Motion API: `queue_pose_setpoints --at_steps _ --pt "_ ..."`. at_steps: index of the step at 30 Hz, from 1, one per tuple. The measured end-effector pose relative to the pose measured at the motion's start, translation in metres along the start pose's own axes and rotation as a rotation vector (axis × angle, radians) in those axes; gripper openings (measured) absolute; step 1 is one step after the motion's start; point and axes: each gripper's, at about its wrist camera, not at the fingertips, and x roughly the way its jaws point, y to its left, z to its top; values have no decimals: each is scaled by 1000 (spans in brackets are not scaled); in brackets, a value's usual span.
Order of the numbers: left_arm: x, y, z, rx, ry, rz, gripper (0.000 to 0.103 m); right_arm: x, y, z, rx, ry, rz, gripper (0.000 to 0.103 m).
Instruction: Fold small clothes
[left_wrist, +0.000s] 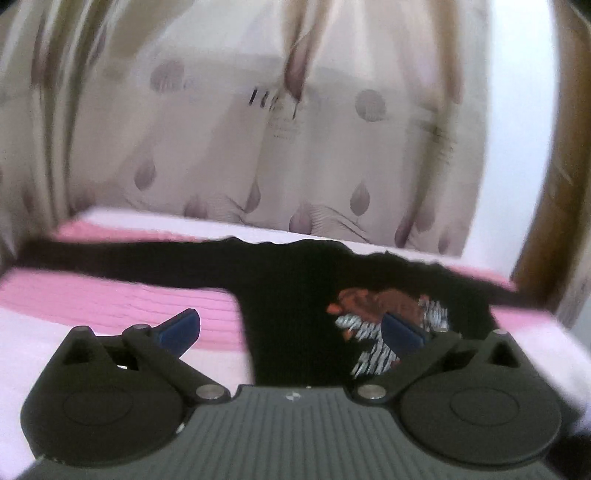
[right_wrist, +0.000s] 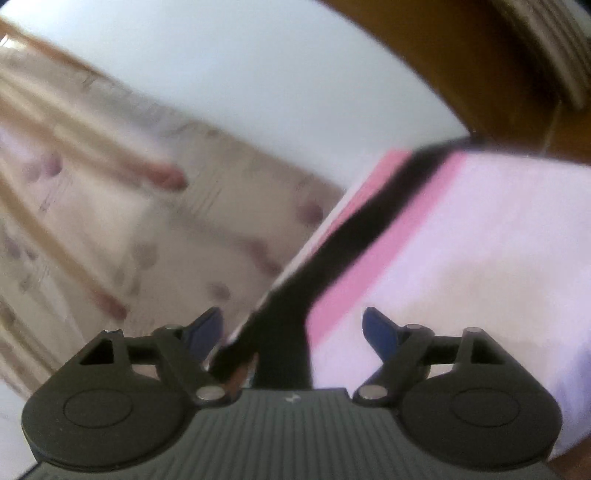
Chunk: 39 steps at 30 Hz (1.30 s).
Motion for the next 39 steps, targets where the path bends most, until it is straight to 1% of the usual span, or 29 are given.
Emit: queue_pose_setpoints --at_steps 2,4,5,7,10,11,12,13,14,15,16,20,22,23,24,25,26,27,29,30,31,32,33,34,35,36,37,38,39 --pt "35 -5 6 -65 26 -14 103 26 -14 26 39 -37 0 84" --pt "72 -12 9 -111 53 -9 102 54 -38 56 132 -79 -26 84" --pt "89 -15 8 -115 55 -1 103 68 -52 70 191 -99 -33 83" --pt "118 -18 4 -83 62 41 102 92 -75 92 262 -135 -76 83" --pt "142 -22 -14 4 71 102 102 125 -97 118 273 -153 -144 83" --pt "147 -22 -22 29 80 126 102 135 -102 124 267 -158 -166 83" --pt "151 -22 -27 24 113 136 98 142 -107 129 256 -160 -184 83" --pt "151 -20 -27 15 122 119 99 150 -110 135 238 -166 -218 83" --pt "148 -18 -28 14 105 93 103 155 -111 139 225 -176 -244 84" --pt "145 -16 -28 6 87 84 103 162 -114 142 227 -178 -266 83" --pt "145 -15 -29 -4 81 84 103 166 -119 145 240 -170 -283 80" --pt "156 -8 -28 -58 137 75 103 184 -114 156 194 -140 -342 81" --pt "156 -1 -28 -106 140 60 103 197 -110 159 151 -137 -388 81" --pt "156 0 -28 -122 133 55 103 200 -110 162 153 -146 -398 81" --pt "154 1 -28 -132 128 50 103 198 -111 163 199 -166 -406 81" --pt "153 2 -29 -134 126 48 103 190 -113 162 255 -206 -403 82" --pt "153 1 -28 -134 126 49 103 185 -117 161 283 -239 -383 83" --pt "153 0 -28 -133 125 50 103 178 -118 160 284 -247 -390 82" --pt "154 0 -28 -134 125 50 103 173 -121 165 221 -192 -515 83" --pt "154 0 -28 -136 125 49 103 173 -125 167 194 -162 -541 83" --pt "154 0 -28 -138 125 48 103 172 -132 169 194 -128 -517 83" --pt "154 0 -28 -140 126 47 103 176 -141 171 217 -72 -459 83" --pt "154 0 -28 -141 125 47 103 182 -148 173 236 -25 -425 83" --pt "154 0 -28 -141 125 48 103 186 -149 173 222 -25 -440 83" --pt "154 0 -28 -139 126 48 103 191 -150 174 211 -32 -431 83" --pt "154 0 -28 -138 127 50 103 199 -153 175 218 -39 -381 81" --pt "154 0 -28 -136 127 53 103 204 -153 174 210 -56 -355 76" --pt "155 -1 -28 -135 128 56 103 210 -149 176 175 -67 -368 47" --pt "155 -1 -28 -133 129 59 103 215 -147 176 144 -72 -390 27"
